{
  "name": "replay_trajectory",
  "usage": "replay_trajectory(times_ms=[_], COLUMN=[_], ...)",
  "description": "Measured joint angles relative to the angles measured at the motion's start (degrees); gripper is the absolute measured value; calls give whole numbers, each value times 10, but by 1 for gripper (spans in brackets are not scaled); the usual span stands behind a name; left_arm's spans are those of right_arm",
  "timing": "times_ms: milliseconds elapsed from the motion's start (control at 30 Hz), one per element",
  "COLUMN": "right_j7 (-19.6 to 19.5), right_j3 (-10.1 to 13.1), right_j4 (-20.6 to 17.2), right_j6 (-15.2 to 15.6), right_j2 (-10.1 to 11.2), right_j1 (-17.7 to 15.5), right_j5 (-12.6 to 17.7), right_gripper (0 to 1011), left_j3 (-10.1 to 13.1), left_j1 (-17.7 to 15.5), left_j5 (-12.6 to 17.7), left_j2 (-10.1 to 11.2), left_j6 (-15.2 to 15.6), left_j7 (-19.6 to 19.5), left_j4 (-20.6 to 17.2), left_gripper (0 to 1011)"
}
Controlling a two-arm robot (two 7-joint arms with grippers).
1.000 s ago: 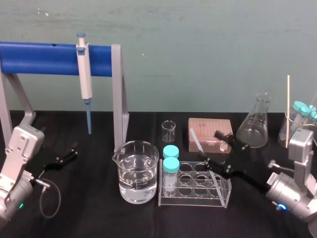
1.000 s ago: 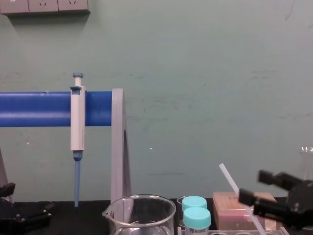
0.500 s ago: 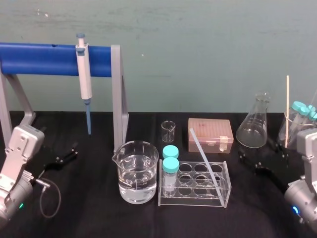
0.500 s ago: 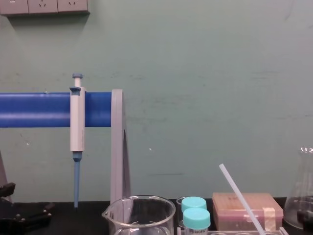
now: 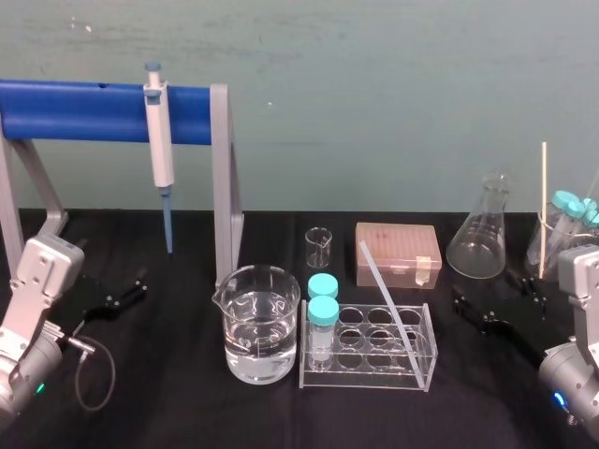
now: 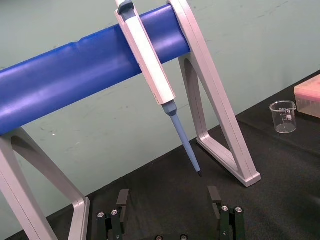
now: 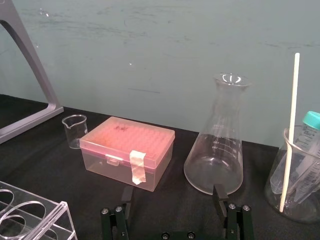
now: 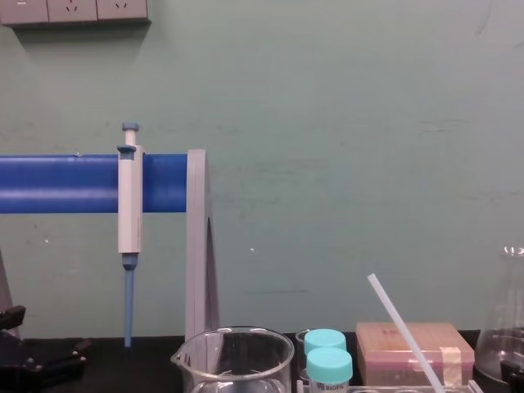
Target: Pick up the stirring rod with one hand, then place it down.
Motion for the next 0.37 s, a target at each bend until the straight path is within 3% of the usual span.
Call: replay_trajectory(times_ms=[367], right_j7=[0], right_j3=[0], right_j4=[0], right_j6=[-4], right_j2=[0], right_j1=[1], right_j5=[0], right_gripper=[1003], left_j3=[0], left_j1=[0], left_j5=[0], left_j2=[0], left_j6=[0], left_j7=[0], left_j4=[0], left_gripper=[1000])
